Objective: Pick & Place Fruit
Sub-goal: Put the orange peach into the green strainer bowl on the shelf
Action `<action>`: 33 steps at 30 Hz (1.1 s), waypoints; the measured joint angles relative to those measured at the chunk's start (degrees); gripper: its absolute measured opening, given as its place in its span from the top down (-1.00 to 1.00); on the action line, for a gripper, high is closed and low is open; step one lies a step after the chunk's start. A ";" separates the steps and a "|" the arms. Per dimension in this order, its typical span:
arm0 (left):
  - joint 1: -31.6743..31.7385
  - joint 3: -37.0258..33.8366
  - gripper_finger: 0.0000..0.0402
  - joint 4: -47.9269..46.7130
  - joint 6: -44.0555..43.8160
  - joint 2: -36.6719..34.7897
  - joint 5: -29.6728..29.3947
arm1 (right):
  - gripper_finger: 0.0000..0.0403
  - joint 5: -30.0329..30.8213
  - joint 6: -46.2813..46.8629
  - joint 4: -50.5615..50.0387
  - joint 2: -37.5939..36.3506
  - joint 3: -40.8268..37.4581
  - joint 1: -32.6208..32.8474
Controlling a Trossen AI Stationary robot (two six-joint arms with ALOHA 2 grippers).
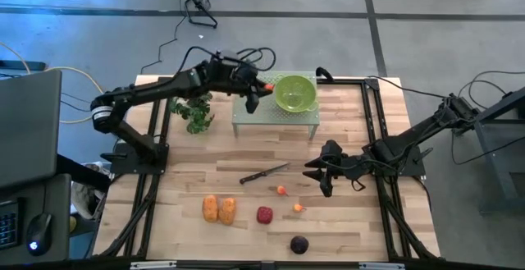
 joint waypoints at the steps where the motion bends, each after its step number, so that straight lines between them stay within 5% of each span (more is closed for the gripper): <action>1: 0.34 1.12 0.63 0.01 0.00 0.49 0.59 | 0.29 0.00 0.00 0.00 0.00 0.00 0.00; 15: 1.69 19.55 0.63 -10.20 -0.68 8.63 2.48 | 0.29 0.17 0.00 -0.04 0.00 0.00 0.00; 33: 1.65 20.23 0.64 -15.95 -3.50 18.13 2.51 | 0.29 0.19 0.00 -0.07 0.00 0.00 0.00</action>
